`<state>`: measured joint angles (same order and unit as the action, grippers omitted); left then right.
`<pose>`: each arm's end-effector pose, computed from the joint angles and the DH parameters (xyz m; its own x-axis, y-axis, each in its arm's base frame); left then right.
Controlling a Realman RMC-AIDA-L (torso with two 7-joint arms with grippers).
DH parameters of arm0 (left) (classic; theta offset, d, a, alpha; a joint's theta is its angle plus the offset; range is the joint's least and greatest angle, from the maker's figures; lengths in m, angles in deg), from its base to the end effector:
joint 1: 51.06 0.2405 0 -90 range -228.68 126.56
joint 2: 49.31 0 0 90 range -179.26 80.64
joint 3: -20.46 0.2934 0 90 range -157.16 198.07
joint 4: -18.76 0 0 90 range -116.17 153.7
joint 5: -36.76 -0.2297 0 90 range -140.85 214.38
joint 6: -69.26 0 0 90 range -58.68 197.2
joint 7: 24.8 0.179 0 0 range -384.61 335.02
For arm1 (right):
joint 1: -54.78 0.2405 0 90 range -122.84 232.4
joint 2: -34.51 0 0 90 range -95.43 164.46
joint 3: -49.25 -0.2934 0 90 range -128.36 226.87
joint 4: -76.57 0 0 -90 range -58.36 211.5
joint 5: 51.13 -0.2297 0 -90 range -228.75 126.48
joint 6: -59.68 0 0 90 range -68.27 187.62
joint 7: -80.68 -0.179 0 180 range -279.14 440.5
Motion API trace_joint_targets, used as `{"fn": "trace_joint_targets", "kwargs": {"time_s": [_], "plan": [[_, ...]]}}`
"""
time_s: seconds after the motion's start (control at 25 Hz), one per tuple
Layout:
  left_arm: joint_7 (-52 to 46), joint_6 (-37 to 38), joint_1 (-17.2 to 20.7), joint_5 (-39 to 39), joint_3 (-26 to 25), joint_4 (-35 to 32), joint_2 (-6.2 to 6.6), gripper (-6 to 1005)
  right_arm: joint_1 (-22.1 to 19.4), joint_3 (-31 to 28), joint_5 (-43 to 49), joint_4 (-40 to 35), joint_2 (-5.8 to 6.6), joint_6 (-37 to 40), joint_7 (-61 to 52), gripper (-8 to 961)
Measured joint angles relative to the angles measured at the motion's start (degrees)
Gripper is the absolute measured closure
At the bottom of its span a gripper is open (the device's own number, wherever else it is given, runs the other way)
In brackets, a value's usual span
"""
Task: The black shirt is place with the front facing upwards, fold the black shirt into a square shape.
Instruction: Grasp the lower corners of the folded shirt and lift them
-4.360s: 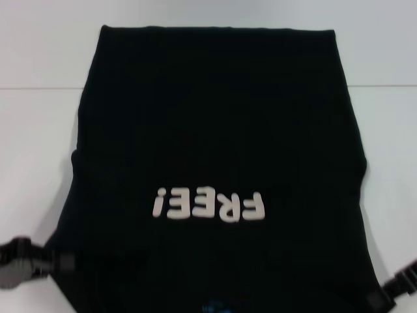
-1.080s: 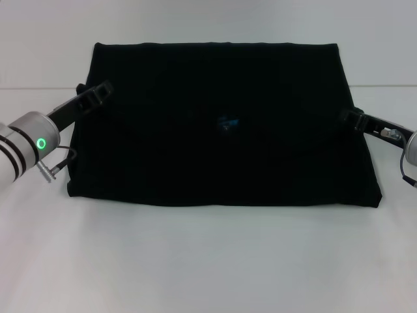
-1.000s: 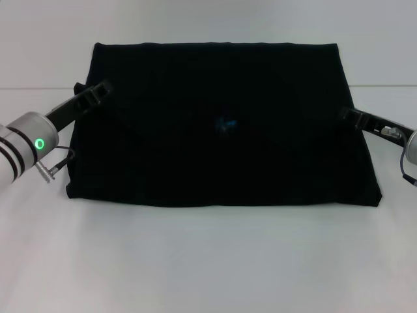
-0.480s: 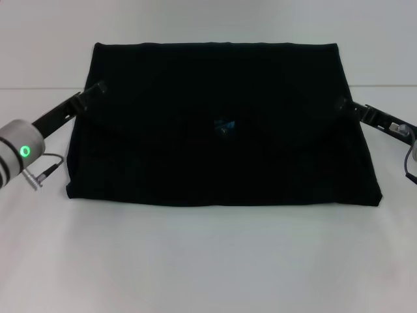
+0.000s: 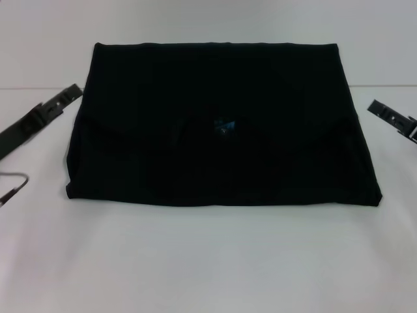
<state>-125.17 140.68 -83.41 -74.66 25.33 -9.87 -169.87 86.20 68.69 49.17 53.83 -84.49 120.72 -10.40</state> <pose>-0.3599 0.4226 0.0079 0.0460 0.4224 0.9052 0.9706 -0.2333 0.0596 0.3688 0.4332 -0.0137 0.1815 -0.4336 -0.8826 -0.9713 -0.2196 -0.0919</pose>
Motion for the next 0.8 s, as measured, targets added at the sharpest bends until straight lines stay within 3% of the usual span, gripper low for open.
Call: {"fn": "trace_joint_targets", "kwargs": {"time_s": [0.16,0.32,0.52,0.8], "plan": [[-10.96,8.24,3.81,-3.79,4.85,-7.14,0.43,100,-2.39,4.20,2.77,-0.93,1.39,8.98,1.04,15],[-15.55,14.41,4.87,-10.64,5.79,-11.62,1.29,100,-3.06,8.88,7.24,-1.04,2.05,17.18,5.89,19],[-15.90,14.75,3.15,-20.29,5.96,-13.82,2.41,101,-2.46,13.57,12.50,-1.05,1.57,21.16,10.93,24],[-10.09,9.56,2.21,-22.08,10.33,-13.90,2.41,102,-1.03,19.76,14.87,-1.05,-0.08,21.72,13.27,30]]}}
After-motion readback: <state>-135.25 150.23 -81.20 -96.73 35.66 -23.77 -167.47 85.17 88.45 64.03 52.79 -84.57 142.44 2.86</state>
